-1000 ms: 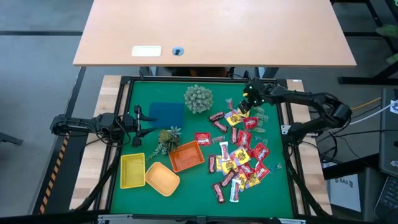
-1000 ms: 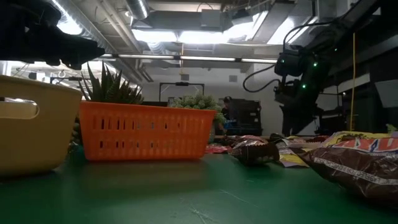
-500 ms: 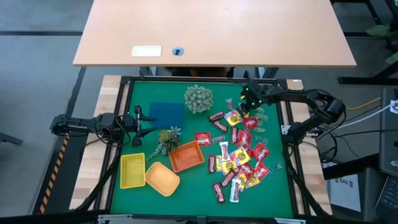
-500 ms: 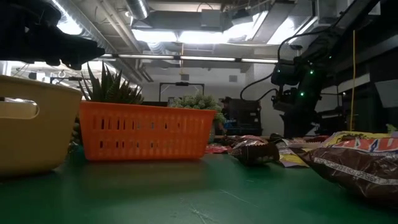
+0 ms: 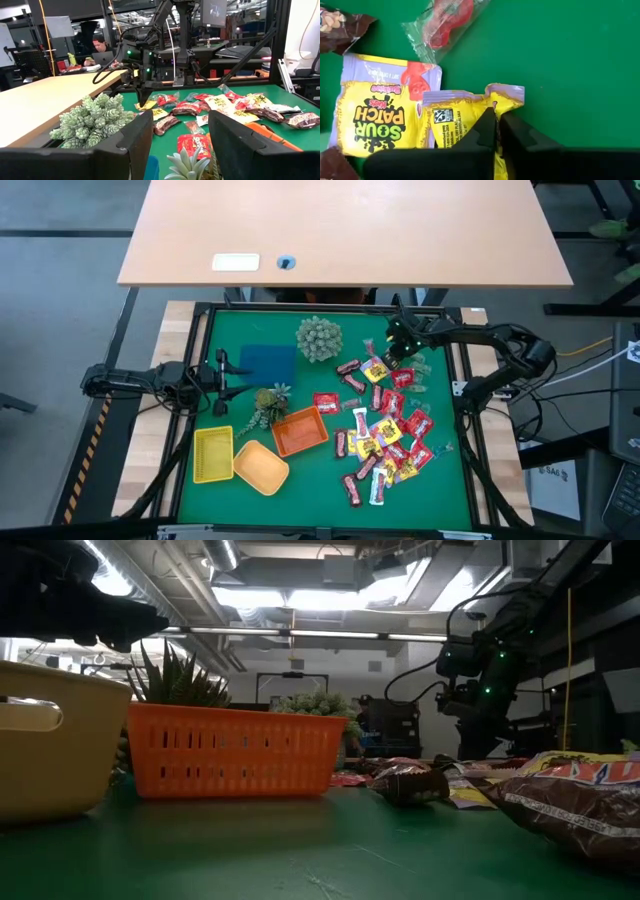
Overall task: Sort candy
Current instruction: Put the yellow candy into the blue bin
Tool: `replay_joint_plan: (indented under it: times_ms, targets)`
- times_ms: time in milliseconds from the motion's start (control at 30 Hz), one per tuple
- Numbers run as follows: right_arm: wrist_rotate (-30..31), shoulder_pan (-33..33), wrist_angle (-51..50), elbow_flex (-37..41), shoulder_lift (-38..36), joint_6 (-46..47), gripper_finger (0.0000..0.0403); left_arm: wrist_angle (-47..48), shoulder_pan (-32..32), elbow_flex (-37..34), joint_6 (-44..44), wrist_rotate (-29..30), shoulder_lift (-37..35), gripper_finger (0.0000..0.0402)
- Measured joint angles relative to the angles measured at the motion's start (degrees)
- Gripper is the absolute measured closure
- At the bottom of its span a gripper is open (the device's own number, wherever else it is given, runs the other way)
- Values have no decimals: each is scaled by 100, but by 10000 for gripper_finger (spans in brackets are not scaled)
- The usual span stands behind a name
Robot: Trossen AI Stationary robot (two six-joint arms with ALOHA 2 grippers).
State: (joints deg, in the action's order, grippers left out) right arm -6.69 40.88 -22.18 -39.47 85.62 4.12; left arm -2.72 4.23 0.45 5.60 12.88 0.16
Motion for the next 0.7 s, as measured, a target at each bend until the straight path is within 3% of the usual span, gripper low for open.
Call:
replay_joint_plan:
  times_ms: [133, 400, 567, 700]
  targets:
    - [-106, 2, -289, -113, -225, -9, 398, 0, 2, -1, 0, 5, 0, 223]
    - [-403, -2, -1080, -1261, -479, 7, 400, 0, 0, -2, 0, 7, -2, 223]
    - [-969, -69, -1067, -1988, -480, 355, 400, 0, 0, 0, 0, 9, 0, 223]
    - [-1012, -439, -670, -2371, -483, 492, 400, 0, 0, 0, 0, 9, 0, 223]
